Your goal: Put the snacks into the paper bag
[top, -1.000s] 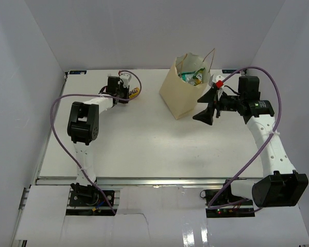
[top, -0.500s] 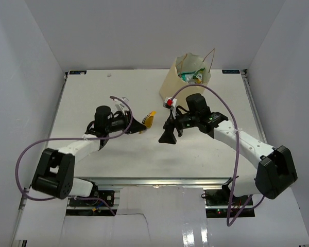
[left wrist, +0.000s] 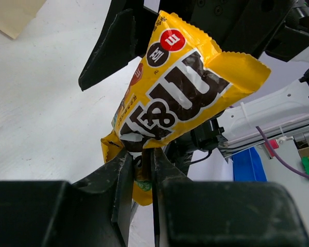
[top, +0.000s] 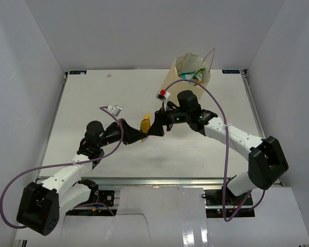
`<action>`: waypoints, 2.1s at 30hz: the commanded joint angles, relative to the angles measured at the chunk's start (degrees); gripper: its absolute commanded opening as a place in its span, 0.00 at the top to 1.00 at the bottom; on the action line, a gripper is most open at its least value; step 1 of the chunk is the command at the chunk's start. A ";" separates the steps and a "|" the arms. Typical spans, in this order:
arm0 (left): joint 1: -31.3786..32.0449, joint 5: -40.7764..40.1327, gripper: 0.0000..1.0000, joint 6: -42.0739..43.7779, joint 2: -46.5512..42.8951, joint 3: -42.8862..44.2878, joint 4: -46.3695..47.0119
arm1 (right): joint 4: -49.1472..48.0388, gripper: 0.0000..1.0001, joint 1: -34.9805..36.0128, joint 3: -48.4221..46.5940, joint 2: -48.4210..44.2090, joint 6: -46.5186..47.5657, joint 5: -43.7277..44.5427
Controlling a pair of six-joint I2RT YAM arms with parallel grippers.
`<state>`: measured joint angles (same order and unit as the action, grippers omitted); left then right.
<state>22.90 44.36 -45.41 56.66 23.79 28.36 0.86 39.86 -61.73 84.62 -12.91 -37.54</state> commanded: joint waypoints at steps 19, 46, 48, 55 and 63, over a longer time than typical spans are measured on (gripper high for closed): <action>1.36 3.81 1.00 -2.67 -0.15 0.90 1.26 | -15.37 0.16 0.57 -6.73 0.28 -0.45 -28.30; 1.28 1.08 0.40 -2.67 -7.53 3.10 1.26 | 5.64 0.92 -3.28 -19.82 0.55 18.89 -22.58; 1.27 1.08 0.32 -2.23 -9.10 2.84 1.17 | 5.64 0.92 -4.69 -21.31 0.63 17.83 -23.37; 1.27 -3.74 0.25 2.50 -15.43 2.93 -4.97 | 4.85 0.92 -16.53 -32.11 1.25 14.49 -23.46; 1.27 -16.83 0.23 9.55 -23.35 3.89 -23.25 | 1.07 0.92 -33.42 -50.05 6.86 8.69 -12.85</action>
<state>24.12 35.00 -39.75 35.16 25.39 13.87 5.23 9.72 -107.18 89.95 -1.50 -55.99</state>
